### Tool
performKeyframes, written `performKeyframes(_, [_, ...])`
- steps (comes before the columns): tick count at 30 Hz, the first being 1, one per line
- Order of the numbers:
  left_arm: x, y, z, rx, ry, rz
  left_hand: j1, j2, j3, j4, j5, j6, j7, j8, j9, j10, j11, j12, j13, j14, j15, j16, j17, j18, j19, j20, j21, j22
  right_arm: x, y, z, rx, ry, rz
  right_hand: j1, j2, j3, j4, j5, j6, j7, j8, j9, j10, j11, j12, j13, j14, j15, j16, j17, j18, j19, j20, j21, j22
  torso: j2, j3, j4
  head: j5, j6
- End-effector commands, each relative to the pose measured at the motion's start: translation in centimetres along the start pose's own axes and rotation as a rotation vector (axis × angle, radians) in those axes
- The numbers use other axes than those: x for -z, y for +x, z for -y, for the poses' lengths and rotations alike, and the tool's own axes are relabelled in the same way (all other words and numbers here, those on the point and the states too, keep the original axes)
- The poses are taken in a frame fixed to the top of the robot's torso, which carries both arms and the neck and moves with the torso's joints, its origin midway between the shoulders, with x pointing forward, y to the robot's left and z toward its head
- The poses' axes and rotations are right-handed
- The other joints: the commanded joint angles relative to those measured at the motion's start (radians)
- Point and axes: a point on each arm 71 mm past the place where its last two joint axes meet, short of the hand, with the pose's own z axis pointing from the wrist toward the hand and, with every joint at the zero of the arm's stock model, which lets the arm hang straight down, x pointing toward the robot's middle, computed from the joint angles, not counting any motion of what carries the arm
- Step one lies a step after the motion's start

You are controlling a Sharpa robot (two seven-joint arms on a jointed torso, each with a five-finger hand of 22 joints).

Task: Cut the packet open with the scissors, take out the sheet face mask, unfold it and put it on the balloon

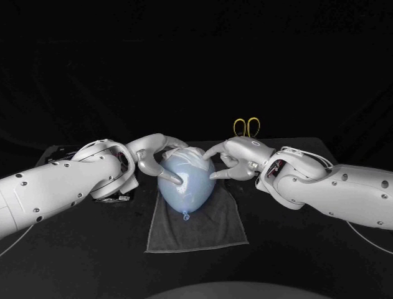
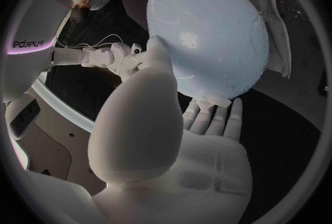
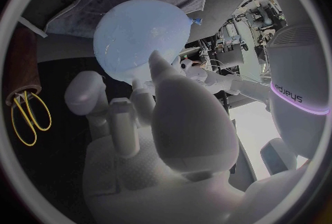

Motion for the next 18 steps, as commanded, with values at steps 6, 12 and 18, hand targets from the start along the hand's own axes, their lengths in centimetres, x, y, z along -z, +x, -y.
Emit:
performKeyframes(6, [0.0,0.2,-0.3,0.018,-0.009,-0.018,0.006,0.012,0.013,-0.002,0.003,-0.005,0.018,0.001,0.002,0.012,0.001,-0.009,0.001,0.015,-0.003,-0.009,0.000,-0.001,0.012,0.001,-0.010,0.000,-0.6,0.2,0.1,0.018,-0.005,0.002,0.019,0.009,-0.003,-0.003,0.002,0.011,-0.002,0.007,0.001,0.010,-0.001,0.007,0.000,0.097,-0.001,0.003,0.231,0.005,0.009,-0.002,0.004,0.121,0.000,-0.0018,0.0001,0.000,-0.004])
performKeyframes(12, [0.0,0.2,-0.2,0.021,-0.008,-0.022,0.010,0.014,0.018,-0.002,0.003,-0.004,0.019,0.002,0.002,0.014,-0.001,-0.011,0.001,0.018,-0.007,-0.013,0.001,-0.001,0.013,0.000,-0.013,0.000,-1.1,0.4,0.3,0.032,-0.003,-0.010,0.028,0.009,-0.004,-0.008,0.002,0.010,-0.002,0.004,0.000,0.006,-0.001,0.004,-0.004,0.097,-0.001,0.003,0.230,0.005,0.008,-0.002,0.001,0.121,-0.001,-0.0010,0.0006,0.000,-0.005])
performKeyframes(18, [0.0,0.2,-0.2,0.022,-0.008,-0.024,0.012,0.018,0.022,-0.002,0.002,-0.003,0.019,0.002,0.004,0.016,-0.001,-0.013,0.001,0.021,-0.008,-0.016,0.001,-0.001,0.015,0.000,-0.016,0.000,-1.4,0.6,0.1,0.040,-0.015,-0.014,0.061,0.027,0.009,-0.023,0.002,0.036,-0.006,0.013,0.003,0.010,-0.005,0.008,-0.001,0.098,-0.004,0.004,0.233,0.004,0.012,-0.005,0.011,0.123,0.000,-0.0008,-0.0005,-0.001,-0.008])
